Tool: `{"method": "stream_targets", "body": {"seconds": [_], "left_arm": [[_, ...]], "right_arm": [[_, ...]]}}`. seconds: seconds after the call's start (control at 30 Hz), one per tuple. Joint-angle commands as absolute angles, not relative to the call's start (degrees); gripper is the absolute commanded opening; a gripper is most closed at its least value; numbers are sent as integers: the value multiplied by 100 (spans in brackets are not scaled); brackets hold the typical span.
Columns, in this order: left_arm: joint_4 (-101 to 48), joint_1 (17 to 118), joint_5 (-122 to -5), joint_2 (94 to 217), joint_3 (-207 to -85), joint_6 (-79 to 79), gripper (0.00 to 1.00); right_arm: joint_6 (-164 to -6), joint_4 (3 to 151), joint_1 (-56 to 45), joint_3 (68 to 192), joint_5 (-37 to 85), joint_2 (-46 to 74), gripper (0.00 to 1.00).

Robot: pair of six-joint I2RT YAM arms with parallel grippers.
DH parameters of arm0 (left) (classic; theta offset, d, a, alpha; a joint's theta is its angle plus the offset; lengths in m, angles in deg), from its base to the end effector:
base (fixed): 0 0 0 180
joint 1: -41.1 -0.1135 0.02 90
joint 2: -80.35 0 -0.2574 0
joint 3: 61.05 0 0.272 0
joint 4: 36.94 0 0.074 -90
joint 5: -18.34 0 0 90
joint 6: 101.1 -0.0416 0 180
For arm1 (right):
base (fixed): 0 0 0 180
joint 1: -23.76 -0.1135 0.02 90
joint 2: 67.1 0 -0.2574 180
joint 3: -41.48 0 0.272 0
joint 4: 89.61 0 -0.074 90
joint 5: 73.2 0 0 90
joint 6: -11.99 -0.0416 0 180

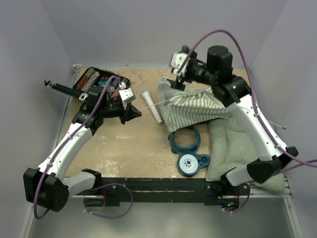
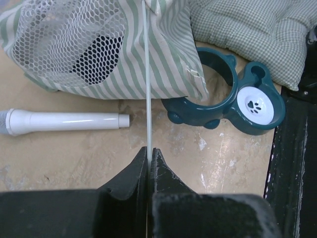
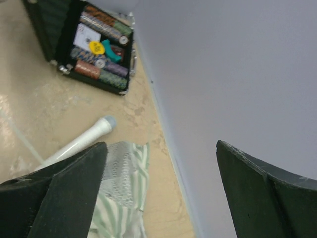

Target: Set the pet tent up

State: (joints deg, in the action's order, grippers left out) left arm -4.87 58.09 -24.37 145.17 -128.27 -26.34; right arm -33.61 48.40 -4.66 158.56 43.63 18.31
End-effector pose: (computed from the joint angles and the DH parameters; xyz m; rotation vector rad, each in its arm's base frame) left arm 0.2503 -0.1084 0.3072 1.0200 1.7391 -0.8727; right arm 0.2903 0.1784 0.4930 -1.2830 1.1689 0.2047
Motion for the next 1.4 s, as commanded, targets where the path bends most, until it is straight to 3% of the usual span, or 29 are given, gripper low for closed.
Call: {"method": "stream_targets", "body": {"seconds": [0.0,0.13,0.3,0.43,0.8,0.9,1.37], "left_arm": [[-1663,5815,-1743,14442,-12820,-2139,0],[-1779,5815,-1638,14530,-12802,-1980,0],[-1761,5815,-1462,14592,-12820,-1927,0],[-1665,5806,-1365,14583,-12872,-1962,0],[-1849,5771,-1066,14662,-12890,-1629,0],[-1937,5762,-988,14767,-12925,-1400,0],[-2692,5771,-846,15110,-12943,-214,0]], "right_arm": [[-2264,4704,-1331,14628,4170,1386,92],[-2405,5768,-1990,13747,3589,1086,86],[-2563,6577,-2465,13526,2877,1402,76],[-2344,7017,-2765,13272,2218,1604,59],[-1509,7123,-2897,12929,1856,1666,42],[-1166,7202,-2932,12771,1751,1648,31],[-287,7203,-3152,12752,1408,1596,19]]}}
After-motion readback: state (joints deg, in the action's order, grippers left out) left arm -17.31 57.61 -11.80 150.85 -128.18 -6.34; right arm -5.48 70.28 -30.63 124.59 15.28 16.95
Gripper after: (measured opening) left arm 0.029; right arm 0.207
